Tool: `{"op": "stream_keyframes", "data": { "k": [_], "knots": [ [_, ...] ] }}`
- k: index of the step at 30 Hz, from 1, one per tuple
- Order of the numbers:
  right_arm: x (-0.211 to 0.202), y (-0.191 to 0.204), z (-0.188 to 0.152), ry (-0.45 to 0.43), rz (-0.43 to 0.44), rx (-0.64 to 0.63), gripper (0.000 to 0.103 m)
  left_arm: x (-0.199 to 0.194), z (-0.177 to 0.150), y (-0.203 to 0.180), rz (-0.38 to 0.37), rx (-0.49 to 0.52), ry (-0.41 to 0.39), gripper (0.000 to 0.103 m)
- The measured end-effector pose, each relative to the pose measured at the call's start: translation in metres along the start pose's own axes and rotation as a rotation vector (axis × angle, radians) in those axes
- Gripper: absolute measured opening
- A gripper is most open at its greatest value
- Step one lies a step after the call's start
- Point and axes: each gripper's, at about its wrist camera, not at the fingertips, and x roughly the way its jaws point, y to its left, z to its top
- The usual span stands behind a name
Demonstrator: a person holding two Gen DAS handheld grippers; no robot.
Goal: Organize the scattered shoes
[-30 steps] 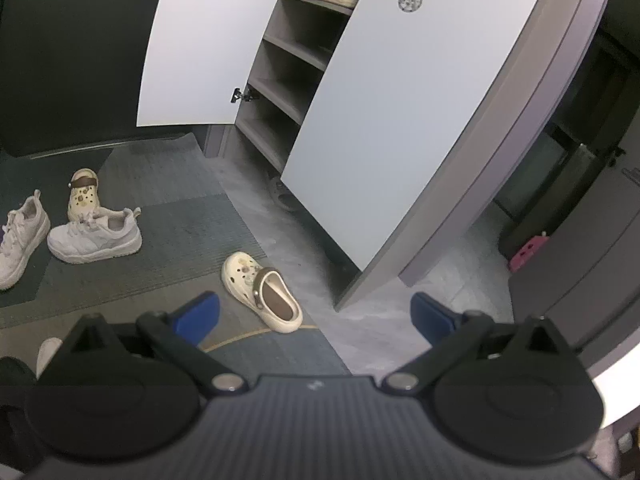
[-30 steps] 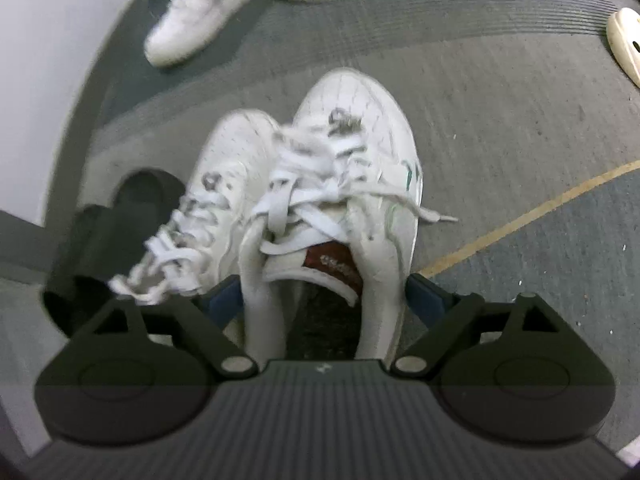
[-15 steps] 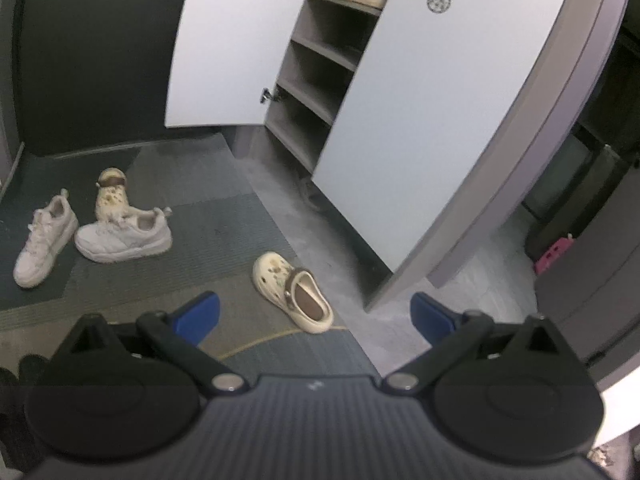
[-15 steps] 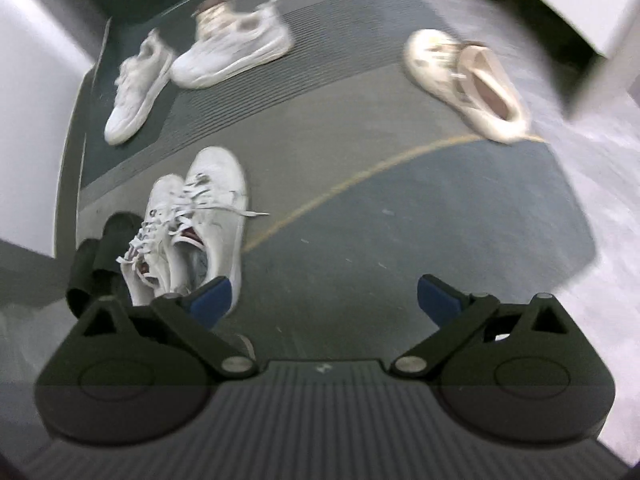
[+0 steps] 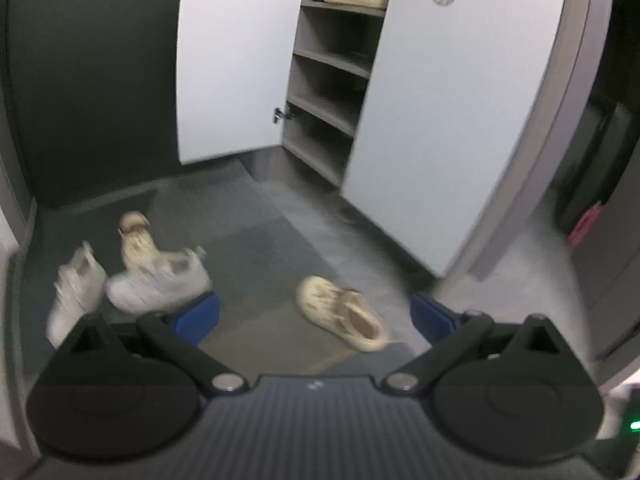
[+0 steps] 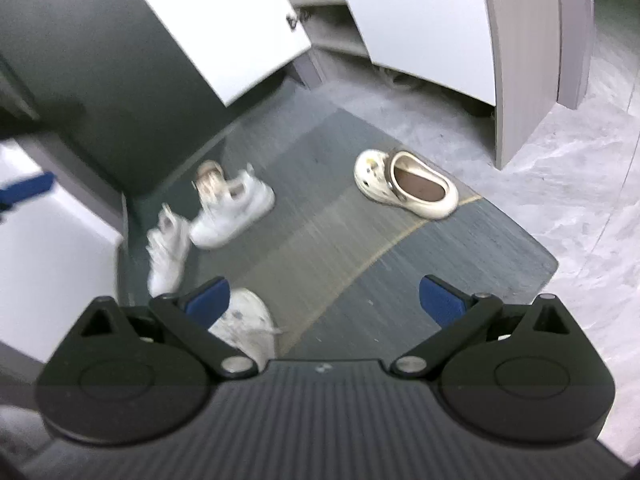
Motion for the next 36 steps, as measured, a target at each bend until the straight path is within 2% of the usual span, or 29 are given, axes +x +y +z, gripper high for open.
{"op": "stream_keyframes", "data": {
  "k": [2,4,6,9,13,17,21,24,27,28,30,32,33,36],
  "knots": [
    [-0.006,-0.006,0.008,-0.022,0.036,0.030,0.103,0.034,0.006,0.019,-0.002,0.029,-0.004,0.103],
    [-0.009,-0.010,0.017,-0.046,0.076,0.033,0.103,0.081,0.010,0.041,0.002,0.007,0.035,0.102],
    [-0.011,-0.010,0.025,-0.078,0.078,-0.004,0.103,0.123,0.011,0.059,0.006,-0.024,0.065,0.096],
    [-0.007,-0.014,0.033,-0.081,0.071,-0.044,0.103,0.203,0.009,0.093,0.038,-0.083,0.071,0.094],
    [0.008,-0.032,0.033,-0.036,0.028,-0.055,0.103,0.293,-0.002,0.131,0.068,-0.116,0.035,0.093],
    [0.032,-0.061,0.030,0.056,-0.051,-0.018,0.103,0.388,-0.015,0.177,0.088,-0.189,0.091,0.081],
    [0.067,-0.095,0.032,0.142,-0.142,0.056,0.103,0.465,-0.024,0.214,0.155,-0.173,0.111,0.081],
    [0.085,-0.108,0.034,0.177,-0.173,0.066,0.103,0.500,-0.026,0.229,0.194,-0.168,0.117,0.081],
    [0.095,-0.118,0.037,0.178,-0.227,0.060,0.103,0.527,-0.033,0.230,0.166,-0.151,0.162,0.076],
    [0.097,-0.120,0.037,0.177,-0.240,0.064,0.103,0.538,-0.038,0.229,0.165,-0.134,0.185,0.073],
    [0.097,-0.124,0.035,0.178,-0.249,0.091,0.103,0.560,-0.048,0.222,0.175,-0.086,0.240,0.050],
    [0.097,-0.123,0.032,0.182,-0.253,0.095,0.103,0.567,-0.059,0.216,0.257,-0.019,0.233,0.028],
    [0.096,-0.121,0.029,0.185,-0.255,0.094,0.103,0.567,-0.061,0.217,0.270,-0.024,0.222,0.027],
    [0.094,-0.117,0.023,0.193,-0.258,0.089,0.103,0.558,-0.064,0.222,0.250,-0.087,0.211,0.026]
  ]
}}
